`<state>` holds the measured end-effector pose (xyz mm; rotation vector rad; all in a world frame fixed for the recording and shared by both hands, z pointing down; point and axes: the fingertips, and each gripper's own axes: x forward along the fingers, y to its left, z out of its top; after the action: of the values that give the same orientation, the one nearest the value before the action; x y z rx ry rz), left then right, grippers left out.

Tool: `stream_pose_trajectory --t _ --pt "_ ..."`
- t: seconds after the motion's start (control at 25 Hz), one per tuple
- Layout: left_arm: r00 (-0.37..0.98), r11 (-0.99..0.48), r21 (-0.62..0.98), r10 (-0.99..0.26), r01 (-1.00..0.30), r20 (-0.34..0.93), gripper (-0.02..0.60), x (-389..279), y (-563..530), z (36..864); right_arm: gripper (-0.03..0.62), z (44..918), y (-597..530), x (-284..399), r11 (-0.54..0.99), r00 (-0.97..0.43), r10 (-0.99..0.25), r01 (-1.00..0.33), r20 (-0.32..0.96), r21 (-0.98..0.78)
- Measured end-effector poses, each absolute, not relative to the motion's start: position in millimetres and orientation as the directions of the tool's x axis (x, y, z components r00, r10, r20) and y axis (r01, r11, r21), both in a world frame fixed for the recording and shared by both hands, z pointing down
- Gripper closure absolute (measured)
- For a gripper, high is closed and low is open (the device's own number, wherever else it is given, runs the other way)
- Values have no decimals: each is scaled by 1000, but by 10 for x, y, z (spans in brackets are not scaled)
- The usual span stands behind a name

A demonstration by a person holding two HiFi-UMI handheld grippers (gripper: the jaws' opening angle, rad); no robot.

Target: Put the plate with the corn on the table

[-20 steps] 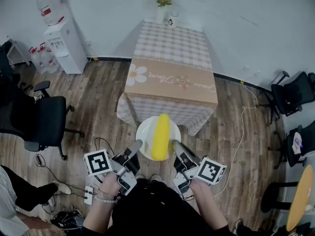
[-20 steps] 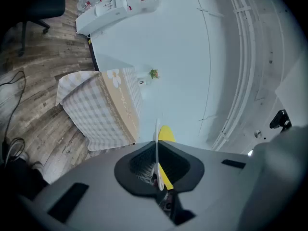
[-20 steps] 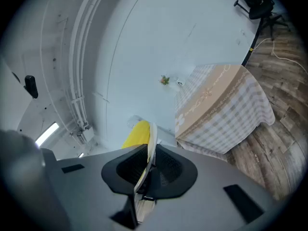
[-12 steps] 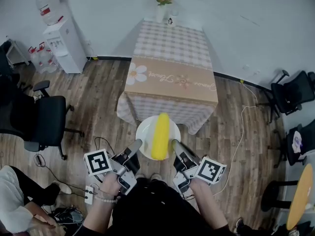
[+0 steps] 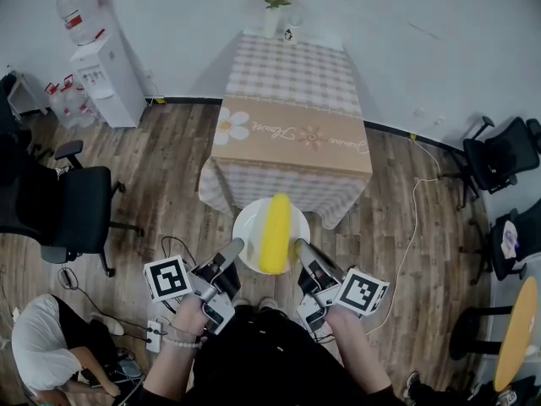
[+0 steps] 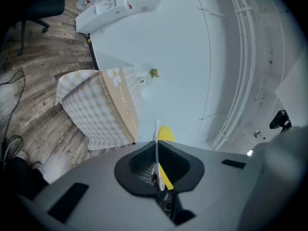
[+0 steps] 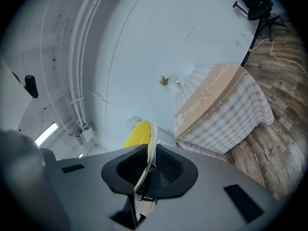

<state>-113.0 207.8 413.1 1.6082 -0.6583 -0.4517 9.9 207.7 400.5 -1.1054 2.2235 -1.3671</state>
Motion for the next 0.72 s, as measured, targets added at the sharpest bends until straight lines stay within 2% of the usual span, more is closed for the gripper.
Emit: stream_pose_trajectory --t 0.72 --pt "742 -68 985 -666 -156 71 560 -936 2235 4091 520 3984 2208 297 262 -671 -732 -440 121 -859"
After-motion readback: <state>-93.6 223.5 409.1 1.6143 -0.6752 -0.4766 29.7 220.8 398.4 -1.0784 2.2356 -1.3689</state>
